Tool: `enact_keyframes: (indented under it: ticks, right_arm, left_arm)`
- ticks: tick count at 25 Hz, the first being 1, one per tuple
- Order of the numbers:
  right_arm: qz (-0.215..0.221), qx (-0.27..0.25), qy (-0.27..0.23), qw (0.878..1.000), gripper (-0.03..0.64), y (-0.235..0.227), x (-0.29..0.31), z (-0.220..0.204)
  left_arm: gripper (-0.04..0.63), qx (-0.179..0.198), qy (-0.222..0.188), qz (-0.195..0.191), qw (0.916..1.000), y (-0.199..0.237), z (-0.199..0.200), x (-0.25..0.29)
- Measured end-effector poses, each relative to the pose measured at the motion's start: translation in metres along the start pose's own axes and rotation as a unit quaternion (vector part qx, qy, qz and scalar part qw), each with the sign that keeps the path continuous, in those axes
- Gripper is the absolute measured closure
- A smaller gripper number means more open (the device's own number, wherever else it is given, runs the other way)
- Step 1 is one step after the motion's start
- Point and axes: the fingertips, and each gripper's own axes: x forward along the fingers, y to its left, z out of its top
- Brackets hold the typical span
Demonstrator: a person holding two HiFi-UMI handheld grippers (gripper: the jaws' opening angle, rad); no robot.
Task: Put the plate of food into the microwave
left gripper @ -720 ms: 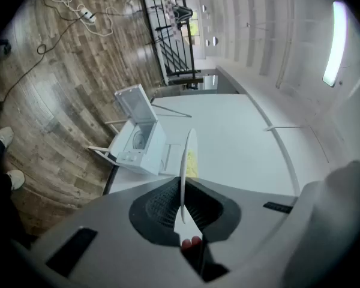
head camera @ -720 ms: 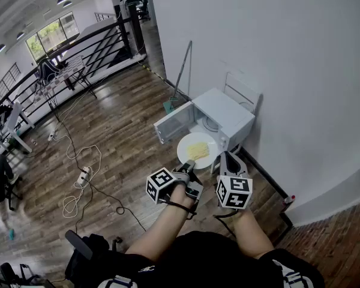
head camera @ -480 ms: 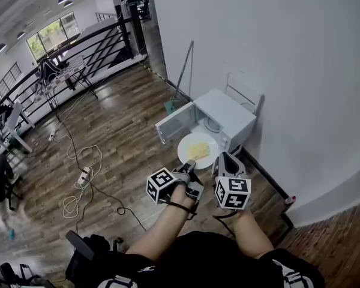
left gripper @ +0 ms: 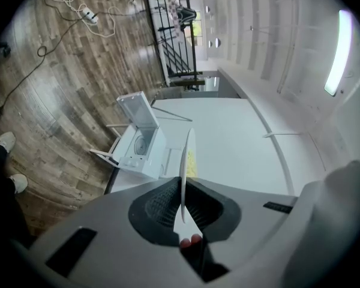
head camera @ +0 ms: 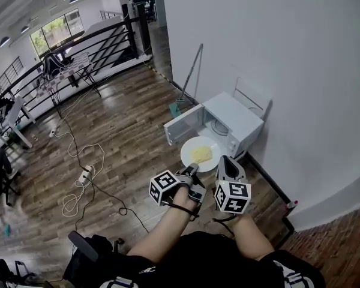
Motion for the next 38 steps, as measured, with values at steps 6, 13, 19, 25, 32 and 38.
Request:
enact_keyframes:
  ticks: [6,13,19,25,32,38]
  right_arm:
    - [-0.006,-0.006,0.007,1.000,0.603,0.035,0.012,-0.012]
    - [-0.021,-0.004,0.021,1.000,0.603,0.058,0.014,-0.028]
    - [-0.032,0.003,0.024,0.999,0.603,0.048,0.029,-0.029]
    - [-0.006,0.017,0.008,1.000,0.603,0.035,0.079,-0.014]
    - [0.005,0.007,-0.018,1.000,0.603,-0.016,0.147,0.024]
    - [-0.004,0.029,-0.010,1.000,0.603,-0.072,0.187,0.031]
  left_arm:
    - [0.584,-0.006,0.010,-0.001,0.9999,0.010,0.026,-0.014]
    - [0.583,-0.008,0.030,0.011,0.9995,0.023,0.045,-0.026]
    - [0.581,-0.014,0.041,0.023,0.9988,0.031,0.049,-0.011]
    - [0.581,-0.004,0.040,0.029,0.9988,0.023,0.057,0.037]
    - [0.580,0.016,0.027,0.012,0.9994,-0.012,0.076,0.123]
    - [0.581,0.014,0.042,0.016,0.9989,-0.022,0.061,0.181]
